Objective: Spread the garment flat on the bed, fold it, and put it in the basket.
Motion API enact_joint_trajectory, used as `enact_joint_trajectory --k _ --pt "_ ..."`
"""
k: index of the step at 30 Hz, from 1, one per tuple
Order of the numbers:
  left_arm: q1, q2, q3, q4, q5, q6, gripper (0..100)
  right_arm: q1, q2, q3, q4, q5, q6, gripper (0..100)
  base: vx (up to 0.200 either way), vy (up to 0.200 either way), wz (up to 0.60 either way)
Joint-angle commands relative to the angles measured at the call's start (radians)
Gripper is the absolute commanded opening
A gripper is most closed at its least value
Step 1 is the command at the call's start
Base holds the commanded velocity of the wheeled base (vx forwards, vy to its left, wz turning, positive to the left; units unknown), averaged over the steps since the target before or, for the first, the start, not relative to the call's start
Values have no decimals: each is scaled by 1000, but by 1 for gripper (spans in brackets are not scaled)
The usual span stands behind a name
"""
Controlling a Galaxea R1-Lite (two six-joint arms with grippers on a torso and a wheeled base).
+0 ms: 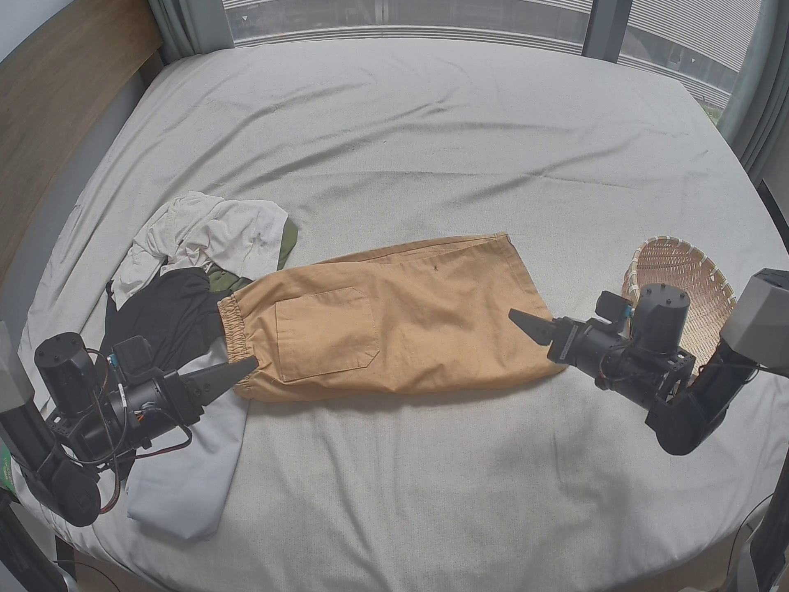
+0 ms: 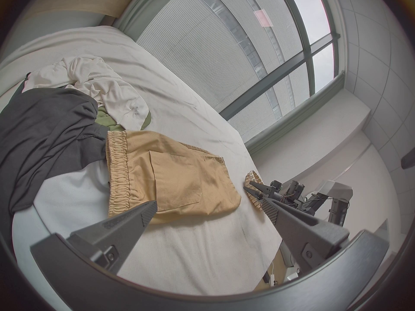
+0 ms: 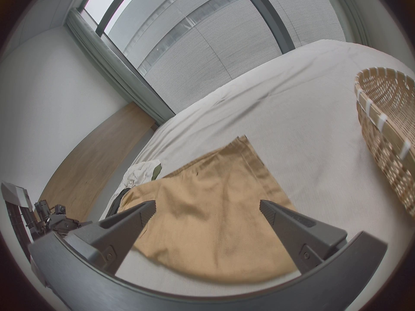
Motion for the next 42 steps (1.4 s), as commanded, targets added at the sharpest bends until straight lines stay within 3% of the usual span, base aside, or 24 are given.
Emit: enact_joint_trajectory --k 1,11,26,32,42 --pt "-15 -8 27 -1 -1 10 100 5 -27 85 -7 -10 3 100 0 0 0" --pt "-26 -5 38 -1 1 11 100 5 35 117 -7 -11 81 100 0 0 0" --pt "-26 -3 38 -1 1 10 100 1 125 83 -12 -11 129 100 0 0 0" --pt "-25 0 36 -1 2 10 100 1 199 -30 -12 -31 173 100 0 0 0" --pt "-18 1 30 -1 2 10 100 5 285 -176 -41 -39 178 100 0 0 0"
